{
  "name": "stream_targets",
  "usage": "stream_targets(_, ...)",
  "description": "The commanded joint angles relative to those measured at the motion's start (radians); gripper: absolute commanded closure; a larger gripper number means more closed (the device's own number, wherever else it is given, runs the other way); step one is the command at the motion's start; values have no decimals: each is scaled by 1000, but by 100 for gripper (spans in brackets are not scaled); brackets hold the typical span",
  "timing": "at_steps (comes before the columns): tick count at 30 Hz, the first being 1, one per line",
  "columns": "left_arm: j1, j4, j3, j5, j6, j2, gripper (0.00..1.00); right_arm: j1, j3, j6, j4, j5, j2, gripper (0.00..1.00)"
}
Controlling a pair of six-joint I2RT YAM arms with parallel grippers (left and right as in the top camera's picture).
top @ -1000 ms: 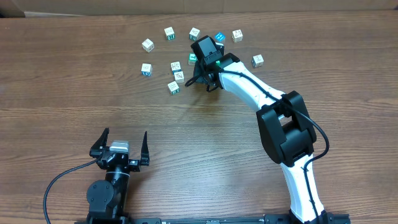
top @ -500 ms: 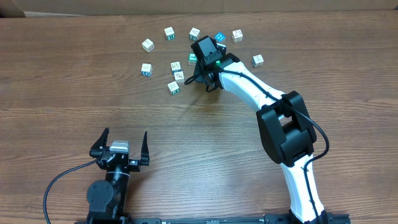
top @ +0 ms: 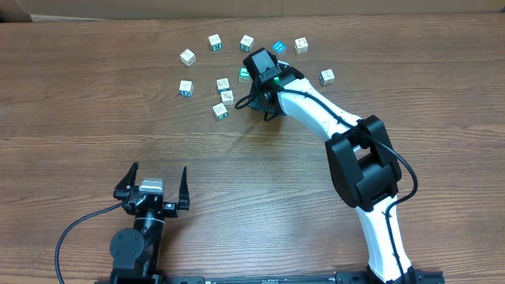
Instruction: Form a circle
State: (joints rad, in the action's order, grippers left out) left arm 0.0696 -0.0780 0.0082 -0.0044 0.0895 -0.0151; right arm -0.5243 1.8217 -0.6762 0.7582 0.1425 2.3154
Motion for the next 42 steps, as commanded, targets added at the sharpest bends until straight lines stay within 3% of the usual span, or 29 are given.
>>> stream_targets(1,-6,1,-3,-3,23,11,0,0,-1,31,4,14,4,65)
stream_targets(14,-6,1,-3,-3,23,11,0,0,0,56,14,14,4,65)
stream_targets(30,-6,1,-3,-3,23,11,1,1,0,56,-16,14,4,34)
stream_targets(36,-6,1,-3,-3,23,11,0,1,0,56,-11,14,4,37)
stream_targets(42,-6,1,-3,-3,23,11,0,1,-1,56,-2,14,4,54)
